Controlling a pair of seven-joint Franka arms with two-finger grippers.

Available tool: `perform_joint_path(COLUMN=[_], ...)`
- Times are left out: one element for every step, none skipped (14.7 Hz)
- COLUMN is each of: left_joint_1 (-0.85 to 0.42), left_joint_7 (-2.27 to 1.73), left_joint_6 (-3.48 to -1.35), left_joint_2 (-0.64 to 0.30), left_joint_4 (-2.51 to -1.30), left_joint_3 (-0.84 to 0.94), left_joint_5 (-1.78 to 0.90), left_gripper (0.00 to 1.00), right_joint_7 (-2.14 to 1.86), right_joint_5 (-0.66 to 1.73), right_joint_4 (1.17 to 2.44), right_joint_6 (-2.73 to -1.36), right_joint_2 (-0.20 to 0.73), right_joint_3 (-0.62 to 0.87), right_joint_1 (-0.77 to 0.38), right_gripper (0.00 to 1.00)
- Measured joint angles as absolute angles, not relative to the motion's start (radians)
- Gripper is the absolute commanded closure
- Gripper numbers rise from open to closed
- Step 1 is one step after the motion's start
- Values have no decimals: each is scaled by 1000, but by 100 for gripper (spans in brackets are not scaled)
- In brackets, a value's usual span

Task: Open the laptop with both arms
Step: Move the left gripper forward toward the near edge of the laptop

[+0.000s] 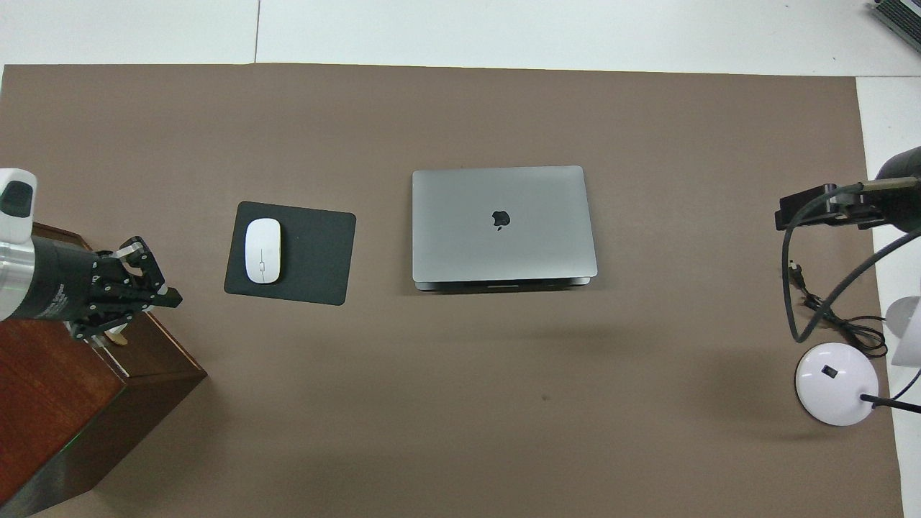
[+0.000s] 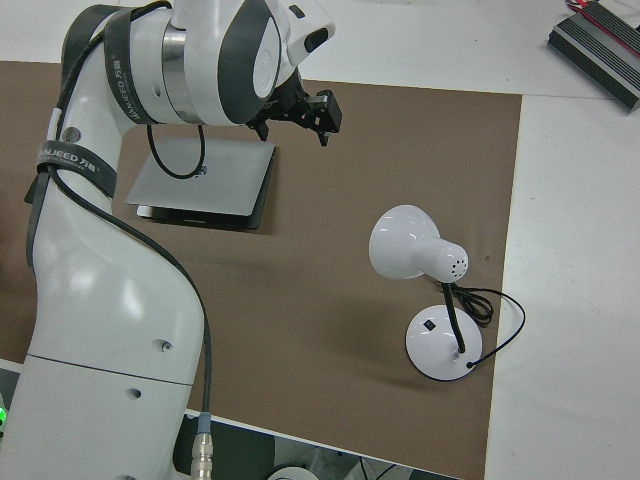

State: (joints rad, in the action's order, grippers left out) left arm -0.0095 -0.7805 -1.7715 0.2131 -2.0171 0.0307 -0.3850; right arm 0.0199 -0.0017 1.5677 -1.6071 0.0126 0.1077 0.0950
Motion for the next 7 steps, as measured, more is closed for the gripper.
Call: perform_joint_path(left_joint_1=[-10, -10, -11, -11, -11, -11, -11], left_joint_7=[-847, -896, -923, -937, -946, -949, -950], left_joint_6=[-1812, -1844, -1873, -1903, -1944, -1988, -2029], left_joint_2=[216, 217, 217, 217, 217, 217, 217], left_joint_4=[-2042, -2065, -2090, -2117, -2150, -2182, -2215], left_joint_3=[32, 32, 32, 32, 32, 32, 32], left_joint_5=[-424, -460, -498, -541, -599, -658, -710], left_gripper=[100, 100, 100, 100, 100, 100, 100], right_joint_7=[20, 20, 20, 20, 20, 20, 20], right_joint_5=[-2, -2, -2, -2, -2, -2, -2], right_joint_4=[1568, 1568, 1568, 1568, 1568, 1568, 1568], right_joint_6=[-1607, -1607, -1607, -1607, -1607, -1607, -1607], right_joint_2=[13, 13, 13, 13, 13, 13, 13], right_joint_3=[108, 108, 108, 108, 108, 108, 108], right_joint_1=[95, 95, 95, 95, 95, 95, 95], right_gripper=[0, 0, 0, 0, 0, 0, 0])
